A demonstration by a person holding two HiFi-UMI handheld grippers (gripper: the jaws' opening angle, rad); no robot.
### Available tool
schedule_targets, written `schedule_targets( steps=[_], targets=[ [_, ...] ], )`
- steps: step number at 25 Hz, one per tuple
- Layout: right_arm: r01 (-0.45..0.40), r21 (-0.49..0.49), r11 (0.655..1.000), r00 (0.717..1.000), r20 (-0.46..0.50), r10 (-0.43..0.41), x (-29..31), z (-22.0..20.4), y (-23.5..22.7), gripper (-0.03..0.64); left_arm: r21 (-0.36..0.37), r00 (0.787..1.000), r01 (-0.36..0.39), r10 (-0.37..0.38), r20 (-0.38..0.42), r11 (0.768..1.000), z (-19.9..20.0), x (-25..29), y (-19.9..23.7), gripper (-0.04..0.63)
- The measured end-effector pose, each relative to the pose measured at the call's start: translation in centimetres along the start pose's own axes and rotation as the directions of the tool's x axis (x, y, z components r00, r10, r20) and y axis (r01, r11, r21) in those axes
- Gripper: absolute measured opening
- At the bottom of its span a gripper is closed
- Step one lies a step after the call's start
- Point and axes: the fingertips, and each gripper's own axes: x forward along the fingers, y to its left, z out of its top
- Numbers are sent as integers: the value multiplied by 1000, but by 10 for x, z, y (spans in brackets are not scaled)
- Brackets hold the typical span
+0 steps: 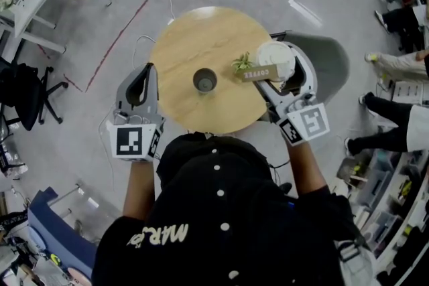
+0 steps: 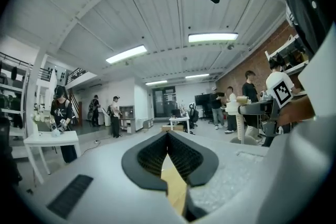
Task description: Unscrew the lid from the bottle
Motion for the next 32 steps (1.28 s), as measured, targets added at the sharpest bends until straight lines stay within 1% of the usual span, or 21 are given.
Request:
schedule_targets(
  steps=[4, 11, 17, 24, 32],
  targets=[
    [30, -7, 1000, 999, 18, -29, -10, 9, -5, 457, 0, 998, -42, 42, 40, 999, 17, -12, 5, 5],
    [66, -26, 997, 997, 26, -66, -23, 20, -13, 456, 3, 996, -69, 69, 50, 998, 23, -23, 6, 5],
    [66, -33, 997, 998, 21, -65, -14, 19, -4, 456, 5, 996, -68, 68, 51, 998, 20, -23, 18, 5],
    [56, -27, 998, 998, 24, -55, -18, 15, -14, 456, 23, 997, -52, 51, 51, 998, 19, -11, -1, 5],
    [58, -37, 998, 998, 21, -57, -12, 18, -6, 457, 24, 998, -41, 40, 56, 999, 20, -13, 7, 5]
  ],
)
